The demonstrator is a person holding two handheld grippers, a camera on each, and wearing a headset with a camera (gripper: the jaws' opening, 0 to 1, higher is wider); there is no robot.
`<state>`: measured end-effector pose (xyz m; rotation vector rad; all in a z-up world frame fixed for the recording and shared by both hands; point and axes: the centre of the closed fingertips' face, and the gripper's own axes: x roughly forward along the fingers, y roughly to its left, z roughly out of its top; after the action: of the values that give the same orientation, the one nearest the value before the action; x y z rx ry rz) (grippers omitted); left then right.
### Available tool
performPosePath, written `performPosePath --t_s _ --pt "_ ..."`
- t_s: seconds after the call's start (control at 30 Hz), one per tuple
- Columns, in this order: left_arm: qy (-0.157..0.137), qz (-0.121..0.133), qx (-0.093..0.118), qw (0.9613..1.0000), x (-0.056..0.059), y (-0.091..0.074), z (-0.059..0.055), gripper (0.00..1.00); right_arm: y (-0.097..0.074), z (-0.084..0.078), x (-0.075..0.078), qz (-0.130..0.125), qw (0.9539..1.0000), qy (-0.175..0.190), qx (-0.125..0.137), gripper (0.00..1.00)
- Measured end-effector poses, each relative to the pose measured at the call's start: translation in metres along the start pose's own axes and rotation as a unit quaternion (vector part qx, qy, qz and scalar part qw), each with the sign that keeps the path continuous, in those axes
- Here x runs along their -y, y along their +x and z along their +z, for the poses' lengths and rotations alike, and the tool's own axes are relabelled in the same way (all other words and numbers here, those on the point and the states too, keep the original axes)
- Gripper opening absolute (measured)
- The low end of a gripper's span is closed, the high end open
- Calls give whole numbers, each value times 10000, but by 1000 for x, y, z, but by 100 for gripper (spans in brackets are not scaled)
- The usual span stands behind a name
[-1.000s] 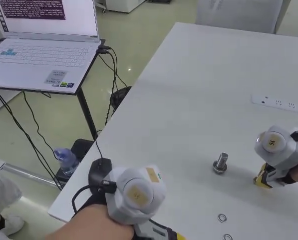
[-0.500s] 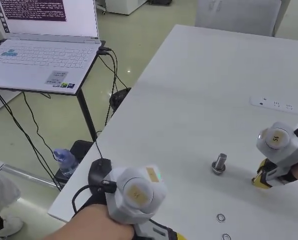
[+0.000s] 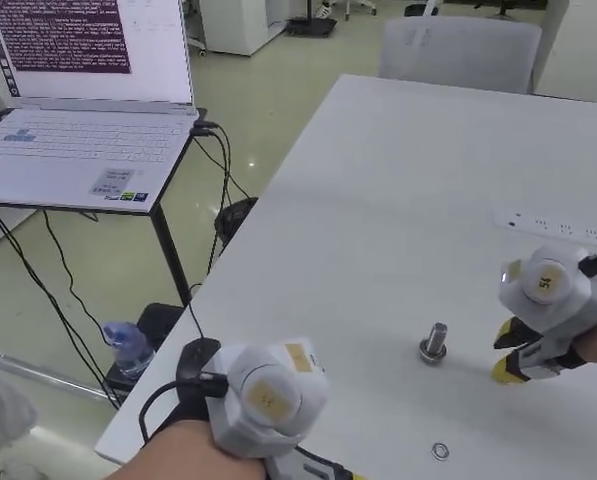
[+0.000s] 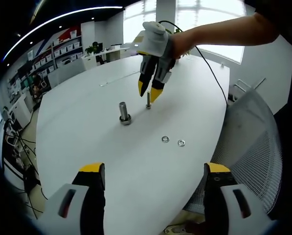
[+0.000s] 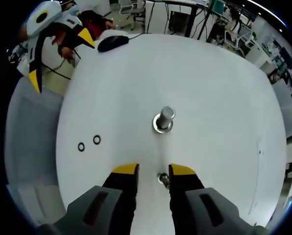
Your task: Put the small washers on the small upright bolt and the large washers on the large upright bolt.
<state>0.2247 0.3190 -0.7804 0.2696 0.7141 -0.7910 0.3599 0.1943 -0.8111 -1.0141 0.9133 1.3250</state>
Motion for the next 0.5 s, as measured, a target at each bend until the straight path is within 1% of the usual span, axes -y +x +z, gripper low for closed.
performPosePath --t_s 0.03,0.07,0.2,0.33,0.5 --pt "-9 14 19 10000 0 0 1 84 3 -1 2 16 10000 -34 14 27" --pt "-15 14 26 10000 -1 0 1 84 4 0 0 30 10000 -63 24 27" --pt "16 13 -17 10000 -2 0 0 84 6 8 -12 78 9998 -189 37 28" --pt "10 7 23 10000 -4 -2 1 86 11 14 -26 151 9996 -229 101 28" --pt "80 -18 -26 10000 -5 -2 0 86 15 18 -42 213 9992 -334 70 28"
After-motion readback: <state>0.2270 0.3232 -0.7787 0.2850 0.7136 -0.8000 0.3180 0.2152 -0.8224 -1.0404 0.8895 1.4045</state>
